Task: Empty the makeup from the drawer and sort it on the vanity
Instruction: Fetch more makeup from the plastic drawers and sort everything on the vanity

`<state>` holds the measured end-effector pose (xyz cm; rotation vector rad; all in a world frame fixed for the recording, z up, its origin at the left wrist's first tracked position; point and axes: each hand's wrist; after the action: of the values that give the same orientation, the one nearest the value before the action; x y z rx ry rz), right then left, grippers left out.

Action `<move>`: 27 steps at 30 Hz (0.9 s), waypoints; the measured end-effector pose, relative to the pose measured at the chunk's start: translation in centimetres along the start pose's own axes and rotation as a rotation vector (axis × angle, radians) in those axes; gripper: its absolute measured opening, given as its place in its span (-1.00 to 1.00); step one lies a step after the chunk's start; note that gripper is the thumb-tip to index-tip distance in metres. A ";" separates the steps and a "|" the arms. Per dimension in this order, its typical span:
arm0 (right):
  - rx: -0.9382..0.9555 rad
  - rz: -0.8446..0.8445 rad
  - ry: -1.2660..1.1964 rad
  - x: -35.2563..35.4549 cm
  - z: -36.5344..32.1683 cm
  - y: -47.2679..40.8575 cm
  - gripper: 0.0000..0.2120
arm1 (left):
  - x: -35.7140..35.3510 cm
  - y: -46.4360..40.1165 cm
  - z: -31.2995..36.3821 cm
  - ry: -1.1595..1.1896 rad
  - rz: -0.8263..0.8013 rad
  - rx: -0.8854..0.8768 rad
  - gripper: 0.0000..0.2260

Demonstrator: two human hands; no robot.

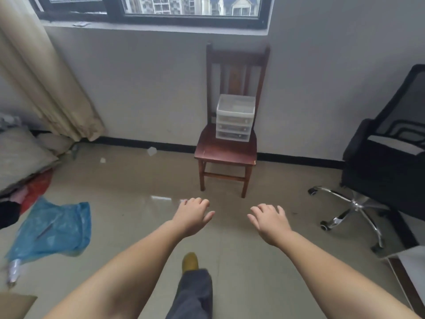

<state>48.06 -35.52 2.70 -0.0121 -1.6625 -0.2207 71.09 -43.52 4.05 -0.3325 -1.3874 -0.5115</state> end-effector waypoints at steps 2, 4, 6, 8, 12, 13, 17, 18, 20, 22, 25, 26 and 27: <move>-0.034 0.013 0.002 0.5 0.0 -5.5 -0.60 | 0.5 -5.4 -2.1 -0.018 0.011 -0.031 -0.61; -0.089 0.004 -0.012 1.2 -0.1 -10.6 -0.61 | 1.1 -10.8 -4.1 -0.017 0.002 -0.054 -0.62; -0.123 0.024 -0.027 1.9 -0.3 -15.1 -0.62 | 2.2 -16.1 -6.0 -0.039 0.003 -0.102 -0.63; -0.157 0.031 -0.060 2.8 -0.5 -19.5 -0.62 | 3.3 -21.3 -7.6 -0.042 -0.018 -0.120 -0.64; -0.192 0.042 -0.118 3.5 0.2 -26.9 -0.62 | 4.0 -30.3 -9.3 -0.034 -0.047 -0.165 -0.66; -0.203 0.040 -0.125 3.4 0.8 -28.8 -0.62 | 3.9 -32.5 -9.5 -0.040 -0.060 -0.173 -0.66; -0.231 0.021 -0.138 2.6 3.6 -36.7 -0.64 | 2.7 -40.9 -9.9 -0.031 -0.077 -0.175 -0.63; -0.230 0.009 -0.141 2.4 4.4 -38.7 -0.64 | 2.4 -42.8 -9.9 -0.016 -0.079 -0.156 -0.63; -0.224 -0.007 -0.153 1.8 5.8 -42.3 -0.64 | 1.7 -46.4 -9.9 0.006 -0.089 -0.128 -0.64; -0.220 -0.038 -0.175 1.3 7.1 -45.7 -0.63 | 0.9 -49.6 -9.8 0.013 -0.103 -0.105 -0.64; -0.285 -0.097 -0.317 0.4 8.4 -50.5 -0.62 | -0.4 -54.0 -9.9 0.035 -0.088 -0.090 -0.64; -0.334 -0.117 -0.406 0.1 8.5 -52.2 -0.62 | -0.8 -55.5 -9.9 0.052 -0.071 -0.094 -0.63; -0.387 -0.125 -0.511 -0.4 8.6 -54.0 -0.63 | -1.3 -57.0 -10.0 0.072 -0.046 -0.104 -0.61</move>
<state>32.09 -87.17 -5.85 -0.2768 -2.1043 -0.6769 49.44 -96.69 -3.05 -0.3635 -1.3040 -0.6292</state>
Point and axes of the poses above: each hand's wrist, its own y-axis away from the middle knuckle, its own x-axis out of the back of the hand, z = x × y, and after that the axes turned 12 degrees about z, right-handed
